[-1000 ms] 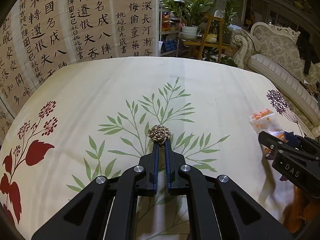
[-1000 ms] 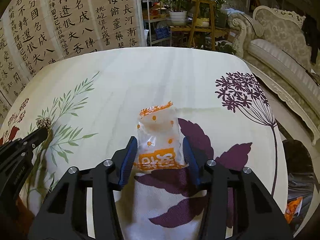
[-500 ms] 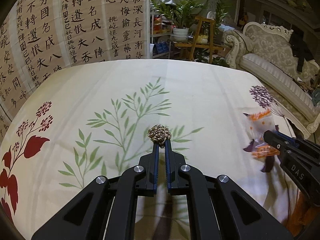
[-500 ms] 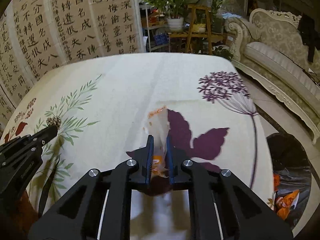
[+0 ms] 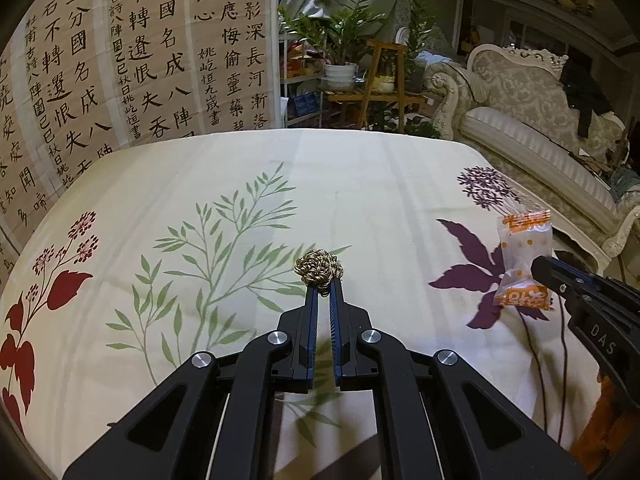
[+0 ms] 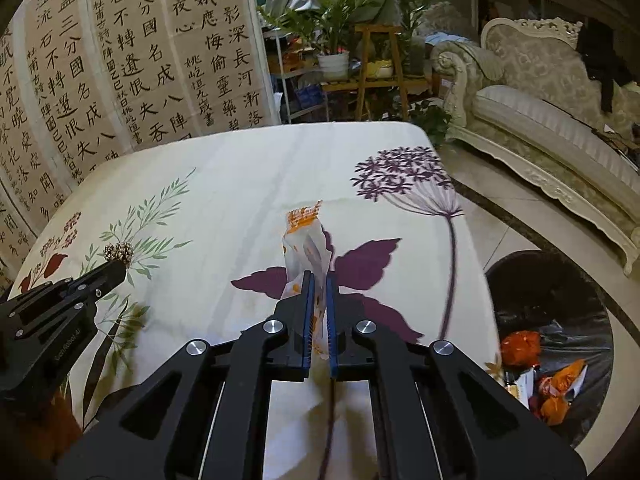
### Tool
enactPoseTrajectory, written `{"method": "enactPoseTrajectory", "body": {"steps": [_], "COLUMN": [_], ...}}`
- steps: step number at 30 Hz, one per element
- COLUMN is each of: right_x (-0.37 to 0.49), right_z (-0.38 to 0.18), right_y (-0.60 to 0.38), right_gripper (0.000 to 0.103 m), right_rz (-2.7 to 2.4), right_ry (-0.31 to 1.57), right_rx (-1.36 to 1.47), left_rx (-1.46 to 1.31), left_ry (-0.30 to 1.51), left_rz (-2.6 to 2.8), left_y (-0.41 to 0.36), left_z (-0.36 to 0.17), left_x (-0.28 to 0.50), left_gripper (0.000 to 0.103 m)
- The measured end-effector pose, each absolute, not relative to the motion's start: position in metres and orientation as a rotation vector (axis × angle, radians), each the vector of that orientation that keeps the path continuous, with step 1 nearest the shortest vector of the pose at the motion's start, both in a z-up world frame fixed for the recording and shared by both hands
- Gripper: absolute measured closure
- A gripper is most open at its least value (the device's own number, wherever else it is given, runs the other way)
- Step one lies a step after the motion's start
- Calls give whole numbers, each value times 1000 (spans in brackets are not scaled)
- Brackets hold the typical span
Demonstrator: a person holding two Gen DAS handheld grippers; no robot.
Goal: Collect trash
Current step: 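Carry the pinecone and snack wrapper over the black bin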
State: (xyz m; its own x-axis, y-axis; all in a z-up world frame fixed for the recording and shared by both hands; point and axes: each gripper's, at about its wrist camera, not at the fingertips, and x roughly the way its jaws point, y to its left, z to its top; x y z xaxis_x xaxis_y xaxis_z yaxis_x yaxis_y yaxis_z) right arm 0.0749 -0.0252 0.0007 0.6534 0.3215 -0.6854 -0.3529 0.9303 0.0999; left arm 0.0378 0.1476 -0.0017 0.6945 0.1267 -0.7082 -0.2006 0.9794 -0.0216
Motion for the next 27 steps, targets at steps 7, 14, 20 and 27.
{"method": "enactPoseTrajectory", "body": {"steps": [7,14,20,27], "right_x": [66,57,49,42], "right_z": [8,8,6,1], "right_y": [-53,-102,-157,-212], "right_gripper": [97,97,97,97], "right_rz": [337,242,133,28], "right_ry": [747,735,725,723], "right_rx": [-21,12,48,96], "left_rx": [-86,-61,-27,14], "left_ry": [777,767,762,752], "left_rz": [140,53,-44,-148], "left_y": [122,80,31,-23], "left_z": [1,4,7,9], "left_x": [35,37,42,44], "left_gripper": [96,96,96,96]}}
